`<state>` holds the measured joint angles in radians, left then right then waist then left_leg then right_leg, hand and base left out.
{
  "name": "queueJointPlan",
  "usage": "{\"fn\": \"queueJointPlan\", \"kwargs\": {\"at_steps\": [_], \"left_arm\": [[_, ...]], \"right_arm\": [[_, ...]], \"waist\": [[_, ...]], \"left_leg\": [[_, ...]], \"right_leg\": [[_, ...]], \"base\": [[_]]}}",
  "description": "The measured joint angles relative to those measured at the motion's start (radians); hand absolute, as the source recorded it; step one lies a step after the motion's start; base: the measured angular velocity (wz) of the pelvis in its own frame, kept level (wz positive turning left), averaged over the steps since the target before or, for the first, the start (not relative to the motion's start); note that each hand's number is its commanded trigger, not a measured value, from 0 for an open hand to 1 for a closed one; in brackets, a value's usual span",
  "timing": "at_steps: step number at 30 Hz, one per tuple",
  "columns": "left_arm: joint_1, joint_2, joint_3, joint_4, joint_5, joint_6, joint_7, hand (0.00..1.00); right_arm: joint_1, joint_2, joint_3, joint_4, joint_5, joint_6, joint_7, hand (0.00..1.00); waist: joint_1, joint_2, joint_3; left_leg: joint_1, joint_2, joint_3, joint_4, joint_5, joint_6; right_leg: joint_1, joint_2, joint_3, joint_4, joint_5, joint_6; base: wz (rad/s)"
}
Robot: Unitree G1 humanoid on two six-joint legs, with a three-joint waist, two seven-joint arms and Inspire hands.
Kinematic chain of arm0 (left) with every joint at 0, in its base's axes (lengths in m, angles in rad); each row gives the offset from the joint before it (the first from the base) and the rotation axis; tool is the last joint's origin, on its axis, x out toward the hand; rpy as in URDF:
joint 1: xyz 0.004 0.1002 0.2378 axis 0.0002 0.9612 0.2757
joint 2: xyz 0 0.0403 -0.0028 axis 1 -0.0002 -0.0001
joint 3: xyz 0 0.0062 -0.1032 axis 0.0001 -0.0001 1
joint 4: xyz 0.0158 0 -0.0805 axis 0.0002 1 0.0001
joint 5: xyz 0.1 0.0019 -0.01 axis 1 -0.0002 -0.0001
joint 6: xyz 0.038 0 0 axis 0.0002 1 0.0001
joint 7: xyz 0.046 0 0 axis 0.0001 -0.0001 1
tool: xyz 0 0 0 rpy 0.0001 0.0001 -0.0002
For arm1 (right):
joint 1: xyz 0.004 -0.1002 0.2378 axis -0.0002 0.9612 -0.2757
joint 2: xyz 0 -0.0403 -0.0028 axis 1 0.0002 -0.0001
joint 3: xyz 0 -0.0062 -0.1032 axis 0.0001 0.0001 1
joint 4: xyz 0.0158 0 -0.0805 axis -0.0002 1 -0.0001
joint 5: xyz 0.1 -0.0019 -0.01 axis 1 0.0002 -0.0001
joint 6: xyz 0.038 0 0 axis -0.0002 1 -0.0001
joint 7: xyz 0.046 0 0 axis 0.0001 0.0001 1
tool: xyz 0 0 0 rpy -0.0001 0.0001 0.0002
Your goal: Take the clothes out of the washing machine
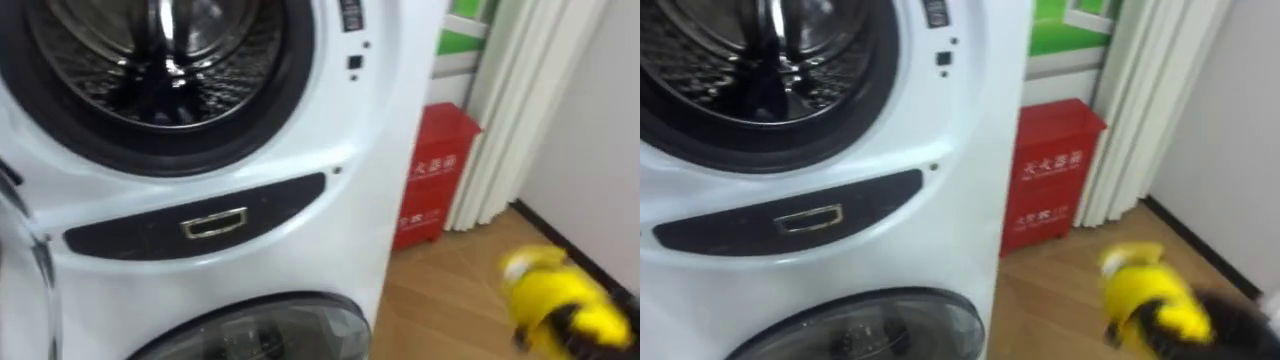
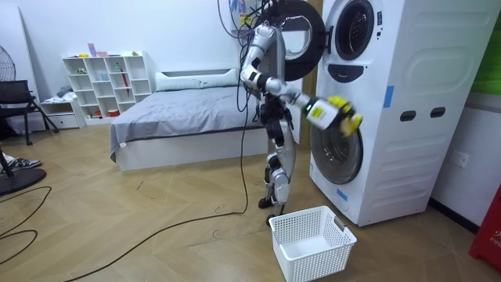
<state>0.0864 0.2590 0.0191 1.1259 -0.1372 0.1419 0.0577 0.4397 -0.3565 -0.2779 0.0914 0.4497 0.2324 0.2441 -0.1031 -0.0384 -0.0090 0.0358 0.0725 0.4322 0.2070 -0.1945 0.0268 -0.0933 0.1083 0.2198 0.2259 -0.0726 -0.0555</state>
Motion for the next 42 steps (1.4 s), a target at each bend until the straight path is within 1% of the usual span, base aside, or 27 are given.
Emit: {"fn": "queueJointPlan", "kwargs": {"at_steps": [2,3,5,7,8,9,10,12,13,15,16,18,19,21,23,25,26,28,30,32,33,34,35,36,37,38,42], "left_arm": [[-0.019,-0.024,-0.029,0.005,-0.011,-0.01,0.0,0.0],[-0.023,-0.033,-0.035,0.014,-0.015,-0.023,0.0,0.0],[-0.021,-0.036,-0.035,0.025,-0.027,-0.03,-0.001,0.0],[-0.02,-0.034,-0.036,0.026,-0.028,-0.029,-0.003,0.0],[-0.023,-0.036,-0.054,0.026,-0.028,-0.029,-0.002,0.0],[-0.024,-0.041,-0.071,0.029,-0.029,-0.029,-0.001,0.0],[-0.023,-0.044,-0.078,0.034,-0.031,-0.029,-0.001,0.0],[-0.024,-0.048,-0.104,0.04,-0.081,-0.029,-0.002,0.0],[-0.023,-0.048,-0.106,0.04,-0.098,-0.029,-0.001,0.0],[-0.025,-0.048,-0.124,0.034,-0.14,-0.029,-0.001,0.0],[-0.026,-0.048,-0.124,0.034,-0.15,-0.029,-0.001,0.0],[-0.037,-0.048,-0.125,0.038,-0.178,-0.03,-0.001,0.0],[-0.039,-0.048,-0.13,0.038,-0.19,-0.032,-0.001,0.0],[-0.044,-0.051,-0.166,0.036,-0.216,-0.039,-0.002,0.0],[-0.052,-0.053,-0.18,0.038,-0.217,-0.039,-0.004,0.0],[-0.056,-0.057,-0.186,0.053,-0.225,-0.039,-0.004,0.0],[-0.07,-0.058,-0.203,0.056,-0.233,-0.039,-0.004,0.0],[-0.082,-0.058,-0.232,0.064,-0.265,-0.039,-0.004,0.0],[-0.089,-0.061,-0.266,0.065,-0.291,-0.04,-0.002,0.0],[-0.093,-0.063,-0.28,0.065,-0.308,-0.04,-0.002,0.0],[-0.094,-0.063,-0.291,0.067,-0.325,-0.039,-0.002,0.0],[-0.095,-0.063,-0.299,0.069,-0.33,-0.04,-0.002,0.0],[-0.096,-0.063,-0.31,0.069,-0.332,-0.04,-0.002,0.0],[-0.096,-0.063,-0.327,0.069,-0.333,-0.04,-0.002,0.0],[-0.097,-0.063,-0.335,0.069,-0.333,-0.04,-0.002,0.0],[-0.102,-0.064,-0.338,0.069,-0.335,-0.04,-0.001,0.0],[-0.111,-0.066,-0.339,0.069,-0.359,-0.04,0.0,0.0]], "right_arm": [[-0.001,0.009,0.035,0.063,-0.007,0.002,0.004,1.0],[-0.005,0.013,0.039,0.091,-0.007,0.002,0.008,1.0],[-0.013,0.014,0.04,0.107,-0.007,0.002,-0.003,1.0],[-0.058,0.012,0.04,0.147,-0.007,-0.003,-0.022,1.0],[-0.098,0.012,0.04,0.184,-0.006,-0.017,-0.038,1.0],[-0.135,0.012,0.04,0.215,-0.007,-0.025,-0.059,1.0],[-0.148,0.011,0.041,0.224,-0.012,-0.026,-0.067,1.0],[-0.203,0.012,0.046,0.291,-0.018,-0.048,-0.093,1.0],[-0.214,0.012,0.048,0.307,-0.018,-0.05,-0.104,1.0],[-0.234,0.011,0.058,0.356,-0.017,-0.059,-0.154,1.0],[-0.242,0.011,0.06,0.374,-0.016,-0.062,-0.163,1.0],[-0.28,0.012,0.061,0.459,-0.02,-0.071,-0.205,1.0],[-0.289,0.012,0.061,0.479,-0.02,-0.072,-0.218,1.0],[-0.329,0.012,0.064,0.544,-0.019,-0.081,-0.26,1.0],[-0.37,0.012,0.08,0.607,-0.016,-0.099,-0.283,1.0],[-0.408,0.011,0.102,0.682,0.003,-0.12,-0.306,1.0],[-0.428,0.011,0.109,0.709,0.017,-0.126,-0.323,1.0],[-0.453,0.011,0.123,0.741,0.02,-0.144,-0.347,1.0],[-0.492,0.012,0.139,0.783,0.016,-0.151,-0.367,1.0],[-0.51,0.018,0.139,0.798,0.018,-0.151,-0.384,1.0],[-0.517,0.023,0.141,0.798,0.025,-0.151,-0.399,0.82],[-0.522,0.025,0.141,0.798,0.028,-0.153,-0.407,0.6],[-0.533,0.029,0.146,0.799,0.029,-0.157,-0.42,0.28],[-0.54,0.028,0.162,0.799,0.031,-0.167,-0.43,0.0],[-0.544,0.028,0.17,0.798,0.032,-0.174,-0.432,0.0],[-0.551,0.031,0.178,0.799,0.035,-0.182,-0.433,0.0],[-0.561,0.048,0.182,0.804,0.068,-0.188,-0.436,0.0]], "waist": [[-0.005,0.006,-0.0003],[-0.019,0.01,0.0026],[-0.046,0.017,0.0041],[-0.058,0.024,0.0036],[-0.063,0.033,0.0085],[-0.072,0.043,0.0101],[-0.081,0.051,0.0084],[-0.113,0.083,0.0097],[-0.116,0.09,0.0076],[-0.125,0.123,0.0043],[-0.13,0.131,0.006],[-0.143,0.154,0.0025],[-0.145,0.159,0.0012],[-0.15,0.18,0.0029],[-0.144,0.186,0.0059],[-0.142,0.194,0.0029],[-0.141,0.204,0.0031],[-0.141,0.219,0.0049],[-0.138,0.231,0.0031],[-0.135,0.235,0.0037],[-0.135,0.237,0.0028],[-0.134,0.238,0.0038],[-0.135,0.243,0.0071],[-0.135,0.244,0.0086],[-0.136,0.251,0.0077],[-0.135,0.256,0.0123],[-0.126,0.264,0.0125]], "left_leg": [[-0.008,0.004,0.038,0.0,0.001,-0.001],[-0.01,0.004,0.056,-0.002,0.001,-0.001],[-0.023,0.005,0.066,0.0,0.001,-0.001],[-0.047,0.013,0.085,0.012,0.001,-0.001],[-0.067,0.023,0.1,0.028,0.001,-0.001],[-0.085,0.026,0.111,0.035,0.001,-0.001],[-0.095,0.027,0.114,0.038,0.001,-0.001],[-0.124,0.037,0.133,0.055,0.001,0.0],[-0.131,0.037,0.136,0.055,0.001,0.0],[-0.155,0.035,0.136,0.063,0.0,0.001],[-0.161,0.034,0.137,0.064,0.0,0.002],[-0.181,0.025,0.138,0.065,-0.001,0.004],[-0.185,0.021,0.138,0.065,-0.001,0.004],[-0.2,0.011,0.138,0.061,-0.002,0.005],[-0.203,0.002,0.138,0.049,-0.001,0.005],[-0.218,0.003,0.128,0.049,0.0,0.004],[-0.237,0.0,0.104,0.051,0.006,0.008],[-0.254,-0.004,0.086,0.048,0.013,0.009],[-0.27,-0.017,0.08,0.023,0.03,0.007],[-0.278,-0.03,0.072,0.007,0.037,0.007],[-0.285,-0.034,0.061,0.003,0.041,0.006],[-0.288,-0.034,0.058,0.003,0.042,0.006],[-0.288,-0.034,0.055,0.001,0.042,0.005],[-0.293,-0.034,0.054,-0.003,0.046,0.0],[-0.296,-0.034,0.052,-0.003,0.046,0.0],[-0.299,-0.035,0.049,-0.006,0.046,-0.001],[-0.305,-0.04,0.039,-0.01,0.056,-0.006]], "right_leg": [[-0.028,0.001,0.015,0.022,0.001,0.002],[-0.038,0.002,0.025,0.03,0.002,0.003],[-0.054,0.005,0.036,0.035,0.002,0.004],[-0.083,0.016,0.061,0.036,0.004,0.007],[-0.102,0.022,0.069,0.033,0.008,0.012],[-0.123,0.02,0.07,0.034,0.012,0.019],[-0.133,0.019,0.069,0.033,0.013,0.02],[-0.161,0.019,0.069,0.03,0.017,0.027],[-0.17,0.017,0.068,0.031,0.017,0.027],[-0.197,0.014,0.065,0.037,0.019,0.03],[-0.203,0.014,0.066,0.041,0.02,0.03],[-0.227,0.011,0.071,0.067,0.021,0.03],[-0.234,0.007,0.068,0.071,0.028,0.03],[-0.262,0.001,0.064,0.092,0.038,0.028],[-0.278,-0.002,0.058,0.104,0.033,0.023],[-0.292,-0.001,0.052,0.105,0.032,0.02],[-0.3,-0.001,0.043,0.103,0.033,0.018],[-0.316,-0.003,0.036,0.104,0.031,0.014],[-0.35,-0.012,0.022,0.122,0.025,0.015],[-0.369,-0.014,0.021,0.136,0.017,0.012],[-0.379,-0.016,0.016,0.144,0.011,0.009],[-0.383,-0.016,0.015,0.149,0.008,0.008],[-0.387,-0.017,0.009,0.158,0.001,0.005],[-0.394,-0.018,0.004,0.16,-0.002,0.002],[-0.397,-0.019,0.002,0.16,-0.003,0.001],[-0.4,-0.019,-0.001,0.161,-0.005,-0.001],[-0.413,-0.019,-0.013,0.175,-0.019,-0.012]], "base": [[-0.38],[-0.3],[-0.22],[-0.34],[-0.44],[-0.4],[-0.25],[-0.18],[-0.26],[-0.2],[-0.07],[0.0],[0.03],[0.02],[-0.04],[0.06],[0.2],[0.21],[0.14],[0.15],[0.14],[0.12],[0.08],[0.07],[0.08],[0.09],[0.09]]}}
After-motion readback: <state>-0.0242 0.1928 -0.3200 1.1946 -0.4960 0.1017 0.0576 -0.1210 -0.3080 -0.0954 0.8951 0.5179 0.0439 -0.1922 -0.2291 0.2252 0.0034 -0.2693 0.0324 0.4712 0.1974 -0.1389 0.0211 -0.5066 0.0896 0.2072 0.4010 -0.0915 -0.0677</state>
